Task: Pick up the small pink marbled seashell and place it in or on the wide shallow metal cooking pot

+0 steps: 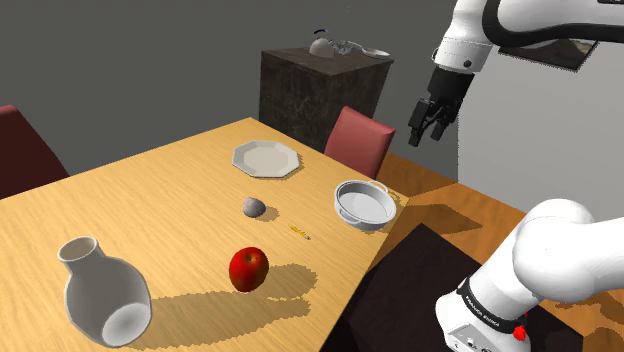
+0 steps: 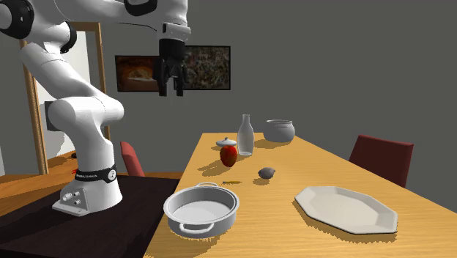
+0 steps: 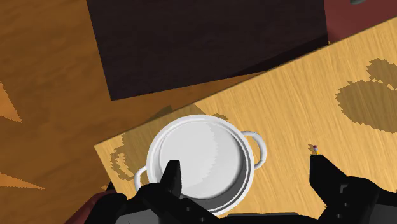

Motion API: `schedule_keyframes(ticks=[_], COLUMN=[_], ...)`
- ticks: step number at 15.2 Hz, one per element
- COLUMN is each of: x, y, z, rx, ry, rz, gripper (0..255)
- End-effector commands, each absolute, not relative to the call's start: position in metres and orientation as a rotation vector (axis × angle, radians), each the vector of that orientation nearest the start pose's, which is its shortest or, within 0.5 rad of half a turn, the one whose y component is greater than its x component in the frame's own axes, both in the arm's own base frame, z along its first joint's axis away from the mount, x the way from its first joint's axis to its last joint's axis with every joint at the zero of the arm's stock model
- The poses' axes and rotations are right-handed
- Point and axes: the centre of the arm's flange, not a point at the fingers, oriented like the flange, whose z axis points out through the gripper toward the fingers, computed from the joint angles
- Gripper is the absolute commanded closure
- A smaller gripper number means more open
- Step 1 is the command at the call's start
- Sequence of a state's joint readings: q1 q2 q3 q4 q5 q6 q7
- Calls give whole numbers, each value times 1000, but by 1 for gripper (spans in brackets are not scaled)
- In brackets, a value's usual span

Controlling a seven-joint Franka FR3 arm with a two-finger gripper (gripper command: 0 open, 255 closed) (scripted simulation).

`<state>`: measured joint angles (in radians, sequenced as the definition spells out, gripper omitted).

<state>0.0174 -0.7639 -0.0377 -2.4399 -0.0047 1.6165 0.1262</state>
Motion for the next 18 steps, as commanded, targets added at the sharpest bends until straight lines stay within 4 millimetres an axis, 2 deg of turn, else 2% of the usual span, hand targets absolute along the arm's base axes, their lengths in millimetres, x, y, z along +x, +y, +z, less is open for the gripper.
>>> schedule_keyframes(ticks=[1,18], x=[313,441], y=[-9,126], z=[548,419], rx=[-3115,-3158], ry=[211,338], rz=[95,46], gripper=[0,0])
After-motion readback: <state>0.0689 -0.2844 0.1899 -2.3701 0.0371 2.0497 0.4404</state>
